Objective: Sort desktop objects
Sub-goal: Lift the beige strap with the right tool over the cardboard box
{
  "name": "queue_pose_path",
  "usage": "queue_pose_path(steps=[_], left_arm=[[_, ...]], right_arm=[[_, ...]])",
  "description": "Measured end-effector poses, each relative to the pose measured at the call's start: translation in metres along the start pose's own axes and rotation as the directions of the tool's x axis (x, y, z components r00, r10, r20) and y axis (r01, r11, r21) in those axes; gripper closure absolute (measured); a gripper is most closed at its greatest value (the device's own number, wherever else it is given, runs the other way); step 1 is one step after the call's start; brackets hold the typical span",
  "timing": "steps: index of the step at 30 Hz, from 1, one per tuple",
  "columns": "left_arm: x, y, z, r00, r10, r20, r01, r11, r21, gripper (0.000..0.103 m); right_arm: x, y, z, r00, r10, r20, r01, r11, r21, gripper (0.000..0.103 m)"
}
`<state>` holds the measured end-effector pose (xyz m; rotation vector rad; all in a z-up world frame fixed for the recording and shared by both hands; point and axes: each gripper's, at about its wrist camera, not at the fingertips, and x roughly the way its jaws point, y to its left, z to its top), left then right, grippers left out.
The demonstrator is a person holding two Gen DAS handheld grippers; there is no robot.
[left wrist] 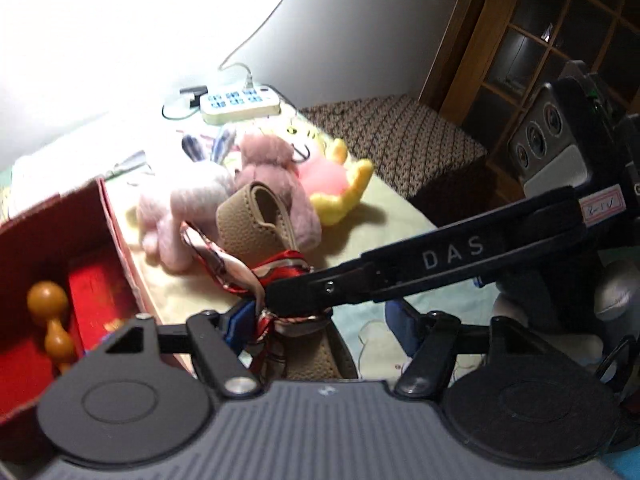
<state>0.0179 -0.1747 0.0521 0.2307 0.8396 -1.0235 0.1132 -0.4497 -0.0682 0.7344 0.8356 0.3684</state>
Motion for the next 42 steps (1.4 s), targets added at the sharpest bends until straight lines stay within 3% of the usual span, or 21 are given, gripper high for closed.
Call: queue_pose_path(steps=[4,11,20,30,34,42], left_arm=[[-0.031,0.016,0.025,0.996,0.038,0.076,-0.040,0.999,0.026,0.035],[-0.084,0.074,0.057,0.982,0.114,0.152,-0.114,0.993,-0.011,0.035],[-0.107,0.145,0.046,0.959,0.252,0.129,-0.245,0.967,-0.068,0.035],[-0.064,0.214,0.012,0.972,0.235,-0.030,-0.237,0.961,-0.140,0.035],[-0.036,0.232,-0.004,0.967,0.223,-0.123,-0.238,0.962,-0.130,0.035],[0.008,0.270,-0.017,0.954,0.131,-0.270,-0.189,0.961,-0.200,0.035]], right_arm=[[0.026,0.053,0.028,0.999,0.041,0.032,-0.039,0.996,-0.079,0.076],[0.064,0.120,0.069,0.995,0.096,0.018,-0.090,0.972,-0.217,0.076],[0.156,0.167,0.084,0.988,0.072,-0.139,-0.110,0.951,-0.288,0.076],[0.243,0.158,0.064,0.959,-0.046,-0.278,-0.032,0.963,-0.268,0.076],[0.274,0.142,0.058,0.934,-0.089,-0.346,0.017,0.978,-0.208,0.076],[0.314,0.117,0.055,0.882,-0.146,-0.448,0.112,0.989,-0.101,0.076]])
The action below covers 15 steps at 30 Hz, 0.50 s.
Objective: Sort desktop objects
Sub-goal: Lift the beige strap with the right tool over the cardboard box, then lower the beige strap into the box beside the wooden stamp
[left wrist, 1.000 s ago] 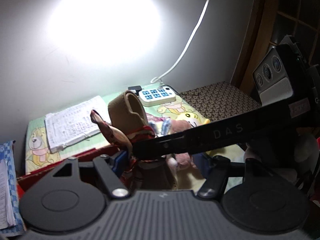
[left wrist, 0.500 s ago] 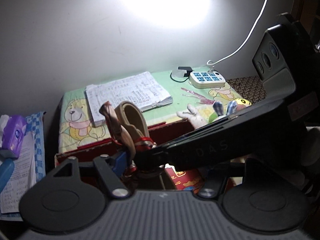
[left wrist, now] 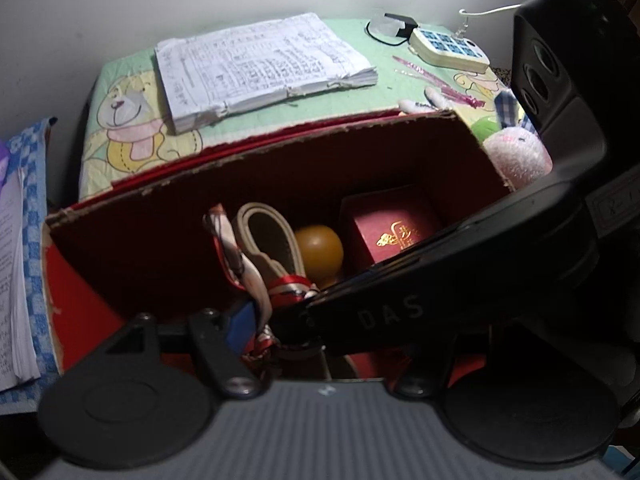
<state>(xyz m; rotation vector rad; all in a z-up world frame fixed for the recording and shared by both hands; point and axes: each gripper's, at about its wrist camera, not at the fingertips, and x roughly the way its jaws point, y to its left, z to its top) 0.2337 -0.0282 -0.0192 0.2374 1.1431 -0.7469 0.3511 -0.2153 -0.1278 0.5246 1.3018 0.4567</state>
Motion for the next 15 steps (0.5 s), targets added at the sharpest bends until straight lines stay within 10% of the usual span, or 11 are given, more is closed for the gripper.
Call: queue_pose_path(steps=[15], left_arm=[[0.036,0.005,-0.001,0.992,0.010,-0.125,-0.007,1.000,0.027,0.038]], right_arm=[[0.022,-0.009,-0.002,0.990,-0.126,-0.055,0.128,0.992,0.019,0.076]])
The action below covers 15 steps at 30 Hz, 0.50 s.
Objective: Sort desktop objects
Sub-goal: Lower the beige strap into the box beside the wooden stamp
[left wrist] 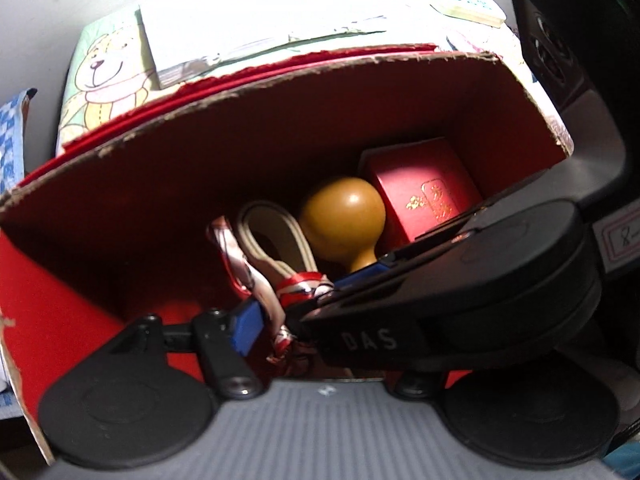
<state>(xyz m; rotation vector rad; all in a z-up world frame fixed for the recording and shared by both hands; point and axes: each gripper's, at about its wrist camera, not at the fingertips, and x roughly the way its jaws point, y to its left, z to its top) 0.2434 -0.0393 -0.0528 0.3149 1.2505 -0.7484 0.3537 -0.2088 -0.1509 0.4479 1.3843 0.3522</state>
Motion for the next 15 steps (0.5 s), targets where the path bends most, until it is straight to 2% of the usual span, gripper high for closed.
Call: queue_pose_path(steps=[5,15], left_arm=[[0.005,-0.009,0.002,0.999,0.038,-0.025,-0.037,0.999,0.038,0.038],[0.007,-0.016,0.003,0.997,0.072,-0.037,-0.070,0.996,0.061,0.038]], right_arm=[[-0.005,-0.004,-0.006,0.999,-0.044,0.019,0.044,0.999,0.024,0.077],[-0.007,-0.018,-0.012,0.998,0.001,0.056,-0.006,0.997,0.082,0.077]])
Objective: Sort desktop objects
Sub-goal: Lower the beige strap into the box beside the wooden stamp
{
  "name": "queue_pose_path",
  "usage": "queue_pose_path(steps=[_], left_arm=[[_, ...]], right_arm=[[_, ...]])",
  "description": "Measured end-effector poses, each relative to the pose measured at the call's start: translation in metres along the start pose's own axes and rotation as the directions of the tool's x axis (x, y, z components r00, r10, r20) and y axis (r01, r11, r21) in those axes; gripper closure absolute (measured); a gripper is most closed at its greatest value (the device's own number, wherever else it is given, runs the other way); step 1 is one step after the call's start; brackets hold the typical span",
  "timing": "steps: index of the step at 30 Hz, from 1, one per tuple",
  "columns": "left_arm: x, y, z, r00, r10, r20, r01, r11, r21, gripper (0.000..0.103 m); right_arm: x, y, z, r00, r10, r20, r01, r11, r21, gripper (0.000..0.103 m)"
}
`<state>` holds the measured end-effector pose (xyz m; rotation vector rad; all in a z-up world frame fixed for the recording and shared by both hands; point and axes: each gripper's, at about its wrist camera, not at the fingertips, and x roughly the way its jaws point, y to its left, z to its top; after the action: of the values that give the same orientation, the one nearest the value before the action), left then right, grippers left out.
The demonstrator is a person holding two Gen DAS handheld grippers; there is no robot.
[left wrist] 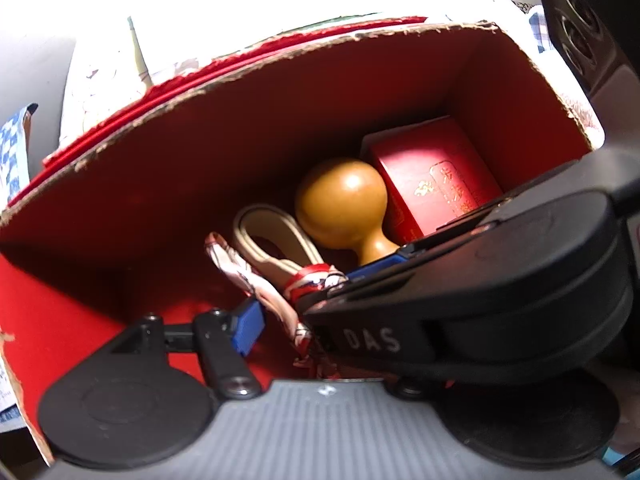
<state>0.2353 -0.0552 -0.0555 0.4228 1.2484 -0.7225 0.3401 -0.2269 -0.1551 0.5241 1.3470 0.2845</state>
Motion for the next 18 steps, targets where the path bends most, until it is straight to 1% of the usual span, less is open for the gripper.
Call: queue_pose_path(steps=[3,6,12,16,18], left_arm=[[0.001,-0.003,0.000,1.000,0.017,-0.004,-0.017,1.000,0.014,0.038],[0.003,0.002,0.000,1.000,0.007,-0.017,-0.006,1.000,0.005,0.038],[0.006,0.001,0.000,0.999,0.007,-0.040,-0.007,1.000,0.015,0.038],[0.006,0.003,0.000,0.999,-0.005,-0.048,0.006,1.000,0.011,0.038],[0.006,0.003,0.000,0.999,-0.006,-0.051,0.007,1.000,0.013,0.038]], right_arm=[[-0.001,-0.005,-0.001,1.000,0.019,0.009,-0.019,1.000,0.025,0.078],[-0.004,-0.010,-0.002,0.999,0.039,0.016,-0.039,0.998,0.051,0.078],[-0.010,-0.009,-0.005,0.999,0.033,0.036,-0.035,0.999,0.042,0.076],[-0.008,-0.012,-0.004,0.998,0.056,0.038,-0.058,0.996,0.061,0.075],[-0.008,-0.012,-0.004,0.997,0.063,0.045,-0.066,0.996,0.066,0.072]])
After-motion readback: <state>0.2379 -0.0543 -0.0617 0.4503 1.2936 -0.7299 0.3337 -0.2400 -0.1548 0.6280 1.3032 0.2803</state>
